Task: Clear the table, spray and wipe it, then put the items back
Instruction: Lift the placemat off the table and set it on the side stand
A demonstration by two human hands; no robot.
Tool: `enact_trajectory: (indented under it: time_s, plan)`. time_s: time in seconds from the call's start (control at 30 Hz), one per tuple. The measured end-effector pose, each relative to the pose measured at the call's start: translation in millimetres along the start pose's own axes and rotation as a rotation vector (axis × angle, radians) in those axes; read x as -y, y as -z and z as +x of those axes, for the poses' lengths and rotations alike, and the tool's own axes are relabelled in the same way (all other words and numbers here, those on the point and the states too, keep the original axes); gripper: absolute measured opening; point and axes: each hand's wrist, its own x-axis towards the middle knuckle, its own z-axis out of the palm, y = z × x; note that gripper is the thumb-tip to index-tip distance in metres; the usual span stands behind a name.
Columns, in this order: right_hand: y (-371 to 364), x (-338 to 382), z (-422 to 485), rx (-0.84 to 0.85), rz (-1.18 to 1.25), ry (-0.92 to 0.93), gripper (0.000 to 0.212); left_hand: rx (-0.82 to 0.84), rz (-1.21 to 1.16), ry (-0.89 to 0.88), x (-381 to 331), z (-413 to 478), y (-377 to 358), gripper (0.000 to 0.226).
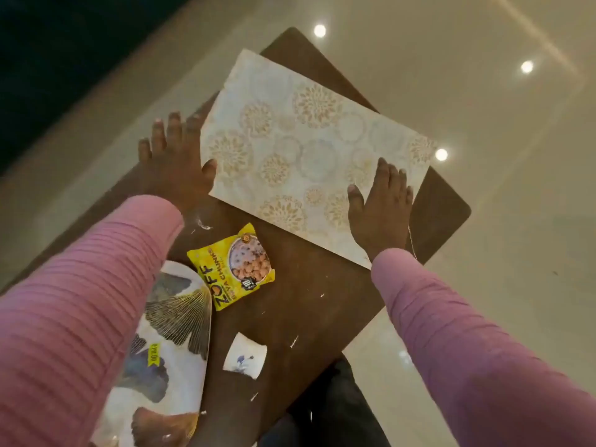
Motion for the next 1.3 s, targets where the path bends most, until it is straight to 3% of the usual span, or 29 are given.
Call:
enact_trajectory:
  time_s: [0.2, 0.4, 0.57, 0.77, 0.93, 1.07, 1.3]
  plan:
    - [-31, -45, 17, -0.032, 0.177, -0.311, 0.067, 0.229, -0.198, 0.199, 4, 23, -58, 0.068]
    - [-42, -64, 31, -0.159, 0.275, -0.632, 0.070, 0.121, -0.351, 0.366, -3, 25, -66, 0.070]
    - [-39, -64, 48, -0.261, 0.395, -0.773, 0.070, 0.177, -0.384, 0.493, 3, 39, -60, 0.083]
    - [-32, -79, 51, -0.273, 0.596, -0.850, 0.062, 0.268, -0.584, 0.487, 15, 55, -52, 0.091]
    - [-33, -81, 55, -0.219, 0.597, -0.828, 0.048, 0.258, -0.807, 0.524, 18, 55, -37, 0.033]
    - [-34, -79, 54, -0.216, 0.451, -0.794, 0.043, 0.315, -1.161, 0.585, 16, 43, -29, 0.011]
    - [-32, -67, 50, -0.230, 0.370, -0.773, 0.050, 0.365, -1.449, 0.691, 39, -2, -32, 0.018]
